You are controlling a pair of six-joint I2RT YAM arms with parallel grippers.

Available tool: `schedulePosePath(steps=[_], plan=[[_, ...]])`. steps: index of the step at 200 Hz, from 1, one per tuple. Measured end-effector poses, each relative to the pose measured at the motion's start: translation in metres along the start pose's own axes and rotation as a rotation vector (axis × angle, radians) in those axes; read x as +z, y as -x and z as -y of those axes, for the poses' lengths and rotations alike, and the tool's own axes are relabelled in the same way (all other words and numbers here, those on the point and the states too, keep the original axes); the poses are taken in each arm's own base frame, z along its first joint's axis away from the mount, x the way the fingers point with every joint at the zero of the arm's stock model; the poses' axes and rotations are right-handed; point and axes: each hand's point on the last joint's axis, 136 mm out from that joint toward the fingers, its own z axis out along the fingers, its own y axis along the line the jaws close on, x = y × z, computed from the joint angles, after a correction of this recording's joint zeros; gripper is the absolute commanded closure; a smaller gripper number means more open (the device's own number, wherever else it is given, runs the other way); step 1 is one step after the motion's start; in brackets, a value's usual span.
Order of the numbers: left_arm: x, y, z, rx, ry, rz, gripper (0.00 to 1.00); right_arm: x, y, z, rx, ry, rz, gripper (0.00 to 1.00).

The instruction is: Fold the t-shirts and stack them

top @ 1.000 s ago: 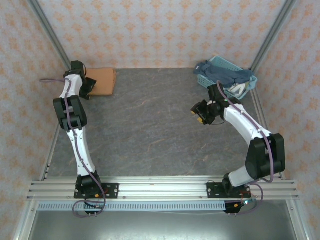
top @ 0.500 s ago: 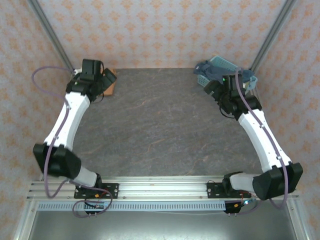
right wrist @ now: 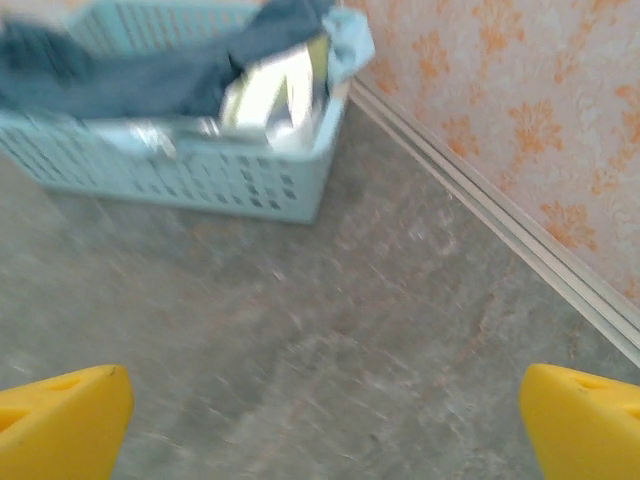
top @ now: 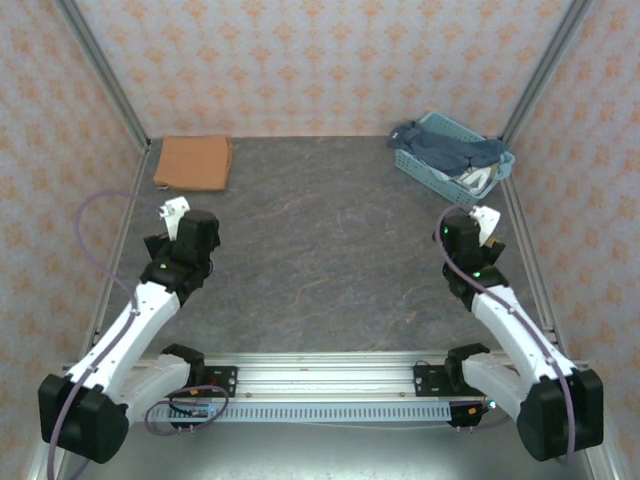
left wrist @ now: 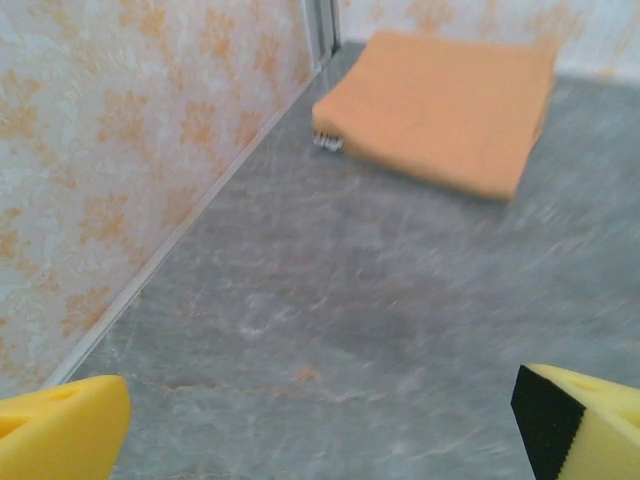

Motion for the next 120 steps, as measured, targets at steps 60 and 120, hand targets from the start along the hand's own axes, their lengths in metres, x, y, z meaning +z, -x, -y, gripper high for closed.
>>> schedulePosePath(steps=[60,120], plan=[[0.078,-0.073,0.012,0.049,-0.022,-0.086,0.0,0.052,-0.021,-0.017,-0.059,-0.002,0.04,0.01],[0.108,-0.042,0.053,-0.028,-0.204,0.04,0.0,0.089,-0.024,-0.026,-0.031,0.062,0.098,0.01]])
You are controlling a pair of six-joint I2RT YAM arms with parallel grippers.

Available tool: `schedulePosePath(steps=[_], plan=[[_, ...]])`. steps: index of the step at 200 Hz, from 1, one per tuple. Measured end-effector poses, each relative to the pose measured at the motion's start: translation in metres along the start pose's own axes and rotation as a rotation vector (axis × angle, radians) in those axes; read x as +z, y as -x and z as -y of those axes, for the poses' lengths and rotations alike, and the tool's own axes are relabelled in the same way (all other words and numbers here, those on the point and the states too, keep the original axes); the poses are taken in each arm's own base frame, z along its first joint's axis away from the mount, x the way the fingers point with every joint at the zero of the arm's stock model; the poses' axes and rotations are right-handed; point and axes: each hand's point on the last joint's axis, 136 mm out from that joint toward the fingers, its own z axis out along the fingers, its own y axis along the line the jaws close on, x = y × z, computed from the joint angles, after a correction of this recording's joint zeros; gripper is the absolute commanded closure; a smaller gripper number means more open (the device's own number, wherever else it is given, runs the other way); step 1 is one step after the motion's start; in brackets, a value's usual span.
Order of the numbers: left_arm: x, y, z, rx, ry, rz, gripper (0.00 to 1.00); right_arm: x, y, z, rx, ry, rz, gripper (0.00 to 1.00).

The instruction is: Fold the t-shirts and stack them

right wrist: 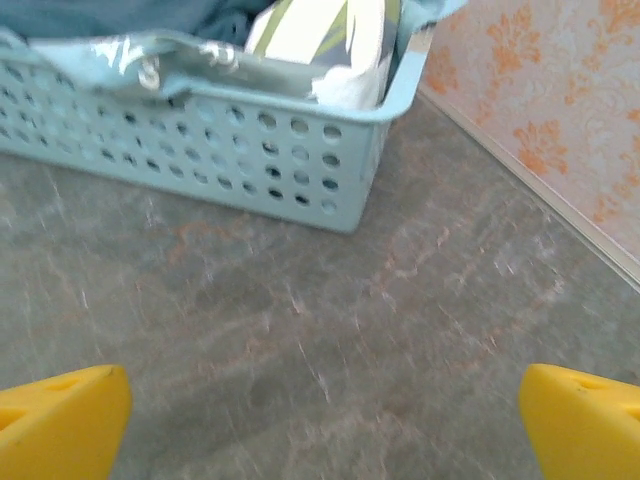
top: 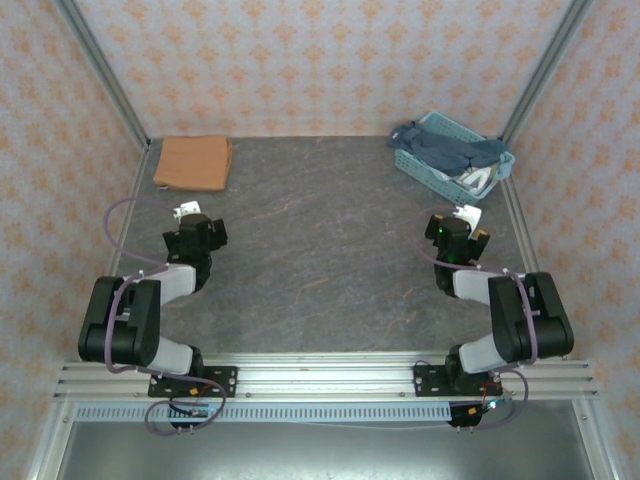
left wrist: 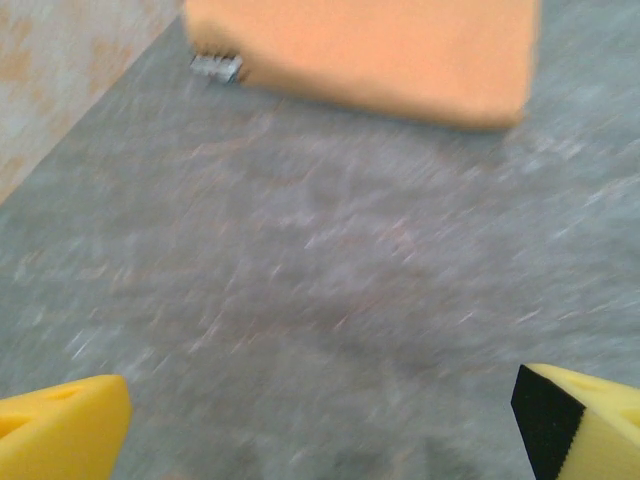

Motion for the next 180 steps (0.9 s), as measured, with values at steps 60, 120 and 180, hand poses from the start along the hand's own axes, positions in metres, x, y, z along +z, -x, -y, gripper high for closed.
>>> schedulePosePath(steps=[60,120,180], plan=[[-0.002,-0.017,0.013,0.021,-0.05,0.059,0.0,0.005,-0.008,-0.001,0.011,0.028,0.017,0.01],[-0.001,0.005,0.024,0.032,-0.069,0.11,0.0,0.006,-0.001,-0.003,0.019,0.032,0.033,0.01],[-0.001,0.005,0.024,0.033,-0.066,0.11,0.0,0.006,-0.001,-0.003,0.019,0.032,0.033,0.01]])
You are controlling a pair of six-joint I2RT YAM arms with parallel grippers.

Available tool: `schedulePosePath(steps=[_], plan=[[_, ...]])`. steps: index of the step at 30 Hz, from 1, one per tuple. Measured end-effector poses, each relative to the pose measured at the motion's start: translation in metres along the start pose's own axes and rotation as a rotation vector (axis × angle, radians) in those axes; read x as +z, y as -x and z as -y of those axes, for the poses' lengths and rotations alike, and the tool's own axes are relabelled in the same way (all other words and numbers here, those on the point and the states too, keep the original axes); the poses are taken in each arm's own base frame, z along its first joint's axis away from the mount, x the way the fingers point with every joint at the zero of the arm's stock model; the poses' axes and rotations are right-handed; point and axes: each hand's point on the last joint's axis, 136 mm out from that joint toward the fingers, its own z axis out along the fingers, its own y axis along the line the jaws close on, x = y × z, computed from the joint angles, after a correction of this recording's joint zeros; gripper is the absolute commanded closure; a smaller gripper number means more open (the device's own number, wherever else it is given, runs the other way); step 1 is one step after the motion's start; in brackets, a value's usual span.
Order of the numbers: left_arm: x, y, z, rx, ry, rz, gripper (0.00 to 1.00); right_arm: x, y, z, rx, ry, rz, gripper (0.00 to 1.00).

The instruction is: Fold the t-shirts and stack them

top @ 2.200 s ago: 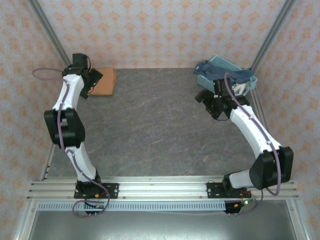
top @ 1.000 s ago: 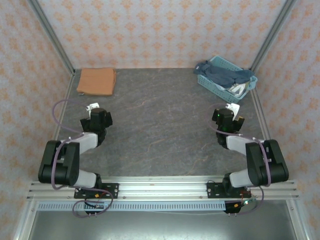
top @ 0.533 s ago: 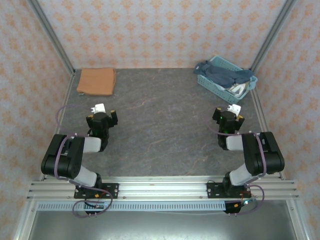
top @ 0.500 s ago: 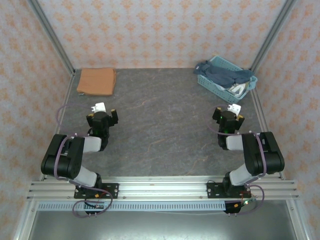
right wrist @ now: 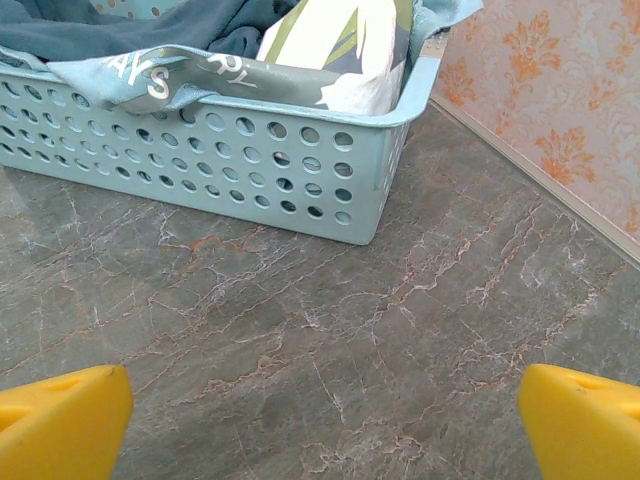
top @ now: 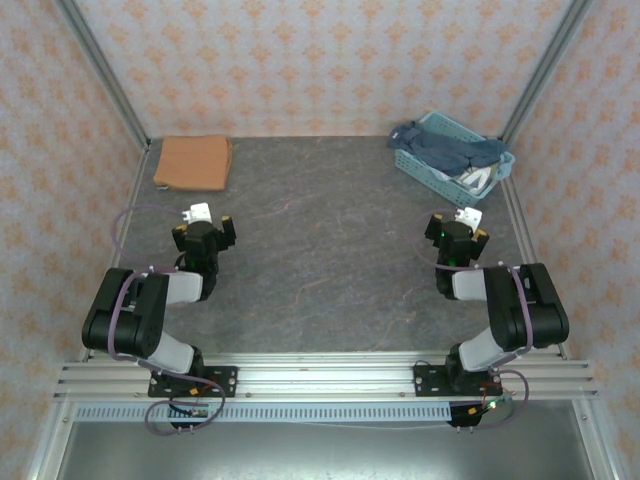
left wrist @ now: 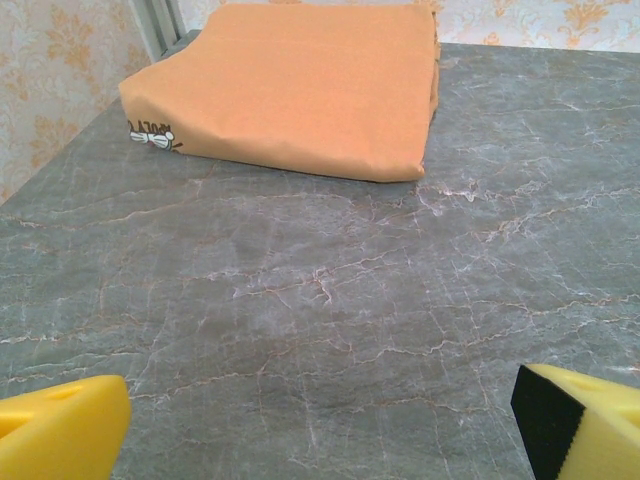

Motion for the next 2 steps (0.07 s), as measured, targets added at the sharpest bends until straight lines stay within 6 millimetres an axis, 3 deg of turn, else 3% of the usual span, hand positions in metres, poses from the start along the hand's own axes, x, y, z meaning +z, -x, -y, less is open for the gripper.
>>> schedulePosePath(steps=[2], plan=[[0.0,0.0,0.0,0.0,0.0,0.0,0.0,0.0,0.0,0.0,0.0,0.0,0.0,0.01]])
